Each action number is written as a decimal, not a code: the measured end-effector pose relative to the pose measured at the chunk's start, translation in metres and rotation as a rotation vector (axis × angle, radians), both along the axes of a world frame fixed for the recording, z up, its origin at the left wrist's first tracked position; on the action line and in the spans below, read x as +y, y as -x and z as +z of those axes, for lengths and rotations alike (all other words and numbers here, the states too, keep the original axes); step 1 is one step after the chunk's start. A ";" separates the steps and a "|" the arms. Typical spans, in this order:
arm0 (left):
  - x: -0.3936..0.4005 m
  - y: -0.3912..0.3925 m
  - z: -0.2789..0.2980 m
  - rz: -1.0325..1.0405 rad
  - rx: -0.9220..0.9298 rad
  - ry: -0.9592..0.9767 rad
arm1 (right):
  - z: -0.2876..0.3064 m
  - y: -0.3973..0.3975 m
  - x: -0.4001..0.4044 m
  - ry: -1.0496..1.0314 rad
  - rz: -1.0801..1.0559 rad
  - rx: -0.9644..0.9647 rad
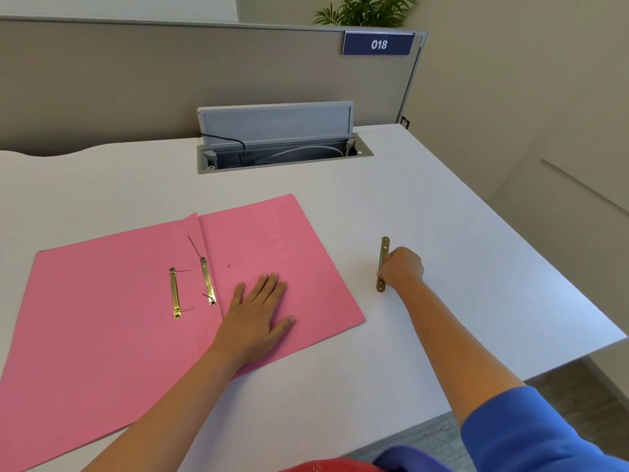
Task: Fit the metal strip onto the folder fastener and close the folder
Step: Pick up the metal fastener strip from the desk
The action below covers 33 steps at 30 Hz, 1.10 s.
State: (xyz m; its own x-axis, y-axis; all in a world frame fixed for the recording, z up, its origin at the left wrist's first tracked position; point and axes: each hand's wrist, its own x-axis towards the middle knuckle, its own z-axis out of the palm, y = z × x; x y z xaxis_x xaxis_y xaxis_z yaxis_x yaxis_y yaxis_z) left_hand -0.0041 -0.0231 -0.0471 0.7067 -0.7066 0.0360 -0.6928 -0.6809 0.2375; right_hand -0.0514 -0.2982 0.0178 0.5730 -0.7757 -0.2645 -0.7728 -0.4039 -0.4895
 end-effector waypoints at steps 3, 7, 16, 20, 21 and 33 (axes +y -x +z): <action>0.000 0.000 0.000 0.005 -0.001 -0.011 | 0.000 -0.002 -0.002 0.036 0.016 0.012; 0.000 0.001 0.002 0.006 0.008 0.002 | 0.003 -0.005 -0.003 0.111 0.127 0.036; 0.000 0.004 0.006 0.022 0.022 -0.005 | 0.001 0.000 -0.007 0.138 0.168 0.023; 0.001 0.003 0.005 0.020 0.018 -0.005 | -0.002 0.001 -0.005 0.196 0.186 0.083; 0.001 0.003 0.004 0.018 0.018 -0.005 | -0.003 0.002 -0.006 0.204 0.188 0.092; 0.001 0.001 0.002 0.002 0.018 0.001 | -0.004 0.000 -0.008 0.058 0.168 0.120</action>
